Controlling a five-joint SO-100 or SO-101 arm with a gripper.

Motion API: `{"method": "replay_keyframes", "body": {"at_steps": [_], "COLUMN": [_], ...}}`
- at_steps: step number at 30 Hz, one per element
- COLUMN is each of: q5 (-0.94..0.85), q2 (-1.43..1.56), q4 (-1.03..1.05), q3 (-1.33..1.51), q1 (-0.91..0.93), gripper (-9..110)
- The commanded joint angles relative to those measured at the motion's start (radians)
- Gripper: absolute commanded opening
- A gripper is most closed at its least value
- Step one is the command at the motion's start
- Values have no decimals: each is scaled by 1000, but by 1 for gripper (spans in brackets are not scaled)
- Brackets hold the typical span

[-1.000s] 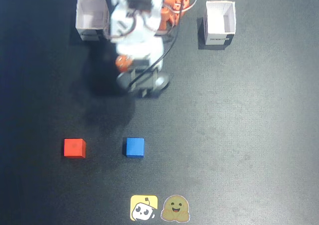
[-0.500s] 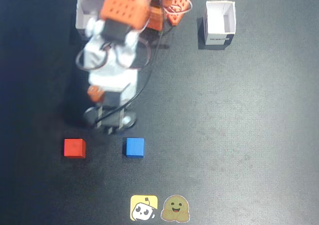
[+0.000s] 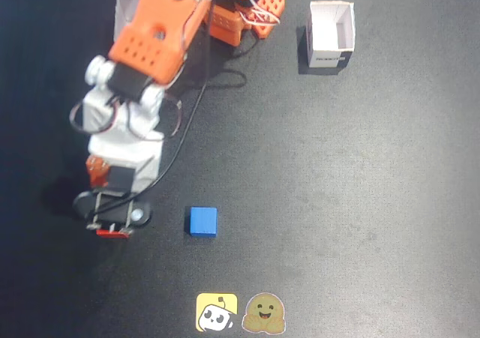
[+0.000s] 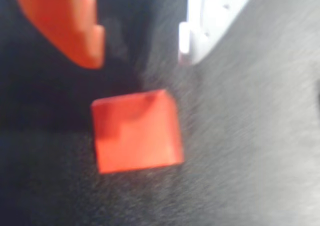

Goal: Put the red cube in the right box and the blue cube in the left box.

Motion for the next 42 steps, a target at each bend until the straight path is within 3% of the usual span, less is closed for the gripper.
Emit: {"method": "replay_keyframes", "body": {"at_steps": [1,19,42], "q5": [3,3,20], "q2": [-25,-178,-334], "q4": [-18,-26,-75], "q3": [-87,-201,-264], "q1": [5,-17,-26], "gripper": [14,22,23]}}
